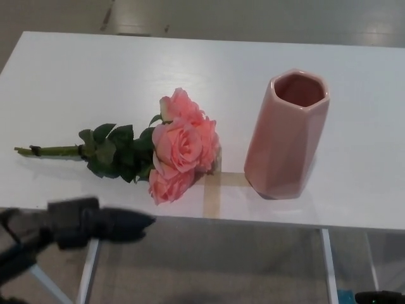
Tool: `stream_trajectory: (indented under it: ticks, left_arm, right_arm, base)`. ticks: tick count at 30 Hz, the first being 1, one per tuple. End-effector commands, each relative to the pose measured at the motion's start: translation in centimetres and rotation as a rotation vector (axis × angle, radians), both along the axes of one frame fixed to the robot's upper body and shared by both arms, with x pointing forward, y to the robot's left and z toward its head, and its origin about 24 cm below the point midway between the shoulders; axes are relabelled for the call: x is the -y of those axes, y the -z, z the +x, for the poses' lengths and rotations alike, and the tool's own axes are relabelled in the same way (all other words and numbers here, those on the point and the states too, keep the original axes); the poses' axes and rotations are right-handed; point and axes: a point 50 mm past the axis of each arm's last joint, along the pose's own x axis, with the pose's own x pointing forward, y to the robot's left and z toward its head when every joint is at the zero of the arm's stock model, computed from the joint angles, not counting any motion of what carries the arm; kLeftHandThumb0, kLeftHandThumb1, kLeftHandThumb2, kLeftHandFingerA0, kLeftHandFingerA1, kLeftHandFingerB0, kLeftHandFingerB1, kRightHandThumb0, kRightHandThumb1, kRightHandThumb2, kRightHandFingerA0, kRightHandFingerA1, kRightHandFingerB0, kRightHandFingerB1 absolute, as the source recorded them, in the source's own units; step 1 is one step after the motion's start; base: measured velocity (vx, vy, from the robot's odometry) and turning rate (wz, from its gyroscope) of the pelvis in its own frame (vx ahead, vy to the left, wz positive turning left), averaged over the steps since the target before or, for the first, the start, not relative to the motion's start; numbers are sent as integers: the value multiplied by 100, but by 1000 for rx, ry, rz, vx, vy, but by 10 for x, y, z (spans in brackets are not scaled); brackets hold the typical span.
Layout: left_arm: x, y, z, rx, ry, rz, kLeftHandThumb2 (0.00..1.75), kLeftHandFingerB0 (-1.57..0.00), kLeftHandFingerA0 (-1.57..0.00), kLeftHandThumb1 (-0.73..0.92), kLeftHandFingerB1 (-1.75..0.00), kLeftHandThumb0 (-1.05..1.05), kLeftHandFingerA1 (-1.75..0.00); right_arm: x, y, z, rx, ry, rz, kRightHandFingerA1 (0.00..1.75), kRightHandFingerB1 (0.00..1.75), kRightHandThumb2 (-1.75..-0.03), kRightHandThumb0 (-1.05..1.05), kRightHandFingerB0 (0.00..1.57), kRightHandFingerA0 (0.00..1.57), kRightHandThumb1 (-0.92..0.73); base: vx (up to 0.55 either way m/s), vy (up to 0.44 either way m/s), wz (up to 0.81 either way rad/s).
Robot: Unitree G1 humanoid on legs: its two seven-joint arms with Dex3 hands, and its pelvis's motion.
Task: Use the left hand to pick up the rose and then lift and insert it into the pink vase.
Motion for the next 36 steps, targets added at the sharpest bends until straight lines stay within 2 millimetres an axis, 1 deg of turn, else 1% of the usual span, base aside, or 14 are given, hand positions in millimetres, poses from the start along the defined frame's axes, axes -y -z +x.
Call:
stream_trajectory:
  ticks: [1,2,3,4,5,8,9,10,15,16,18,19,23,36]
  left_arm:
    - [7,-39,18,189,-244,14,53,-33,-30,41,-32,-50,-34]
    - [7,-40,27,214,-270,64,53,-31,-28,41,-31,-51,-33]
    - [7,-41,38,231,-294,126,82,-8,-8,21,-48,-26,-51]
    - [8,-42,47,239,-312,182,82,-8,-8,21,-48,-26,-51]
    - [8,-40,59,221,-324,237,64,-17,-11,39,-34,-57,-36]
    - [9,-37,74,187,-339,321,55,-14,-4,43,-26,-53,-24]
    - [9,-36,79,182,-352,357,55,-10,0,43,-25,-54,-24]
    - [9,-35,86,183,-372,407,73,-6,0,37,-21,-57,-9]
    - [11,-30,113,149,-431,556,73,-2,0,34,-21,-53,-13]
    - [12,-29,115,142,-433,560,55,0,0,41,-23,-56,-16]
    - [12,-28,123,129,-445,572,54,-1,0,42,-24,-56,-17]
    - [12,-27,129,114,-451,575,67,-3,0,33,-22,-54,-13]
    - [12,-25,148,42,-472,574,73,-1,0,33,-21,-51,-15]
    - [19,-13,181,-13,-546,713,72,-2,0,34,-20,-51,-13]
  right_arm:
    - [8,-1,-3,-20,-10,-35,42,39,-58,-31,54,62,-61]
    - [8,-1,-3,-19,-13,-37,42,39,-58,-31,54,62,-61]
    - [8,-1,-2,-18,-14,-36,42,39,-58,-31,54,62,-61]
    - [8,-1,-2,-17,-13,-33,42,39,-58,-31,54,62,-61]
    - [7,-2,-1,-15,-15,-32,42,39,-58,-31,54,62,-61]
    - [7,-2,-1,-14,-10,-25,42,39,-58,-31,54,62,-61]
    - [6,-2,0,-13,-9,-23,42,39,-58,-31,54,62,-61]
    - [6,-2,0,-13,-7,-22,41,39,-58,-31,55,62,-61]
    - [8,-3,1,-5,7,-23,42,39,-58,-31,55,63,-61]
    - [8,-3,1,-5,7,-24,42,39,-58,-31,55,63,-61]
    - [8,-3,1,-4,11,-22,42,39,-58,-31,55,63,-61]
    - [8,-3,1,-4,15,-20,42,39,-58,-31,55,63,-61]
    - [9,-3,0,-5,13,-19,42,39,-58,-31,54,63,-61]
    - [10,-4,2,5,15,-16,42,39,-58,-31,55,63,-61]
  base:
    - [0,0,0]
    - [0,0,0]
    - [0,0,0]
    - [0,0,0]
    - [0,0,0]
    - [0,0,0]
    - [0,0,0]
    - [0,0,0]
    - [0,0,0]
    - [0,0,0]
    - [0,0,0]
    - [0,0,0]
    - [0,0,0]
    - [0,0,0]
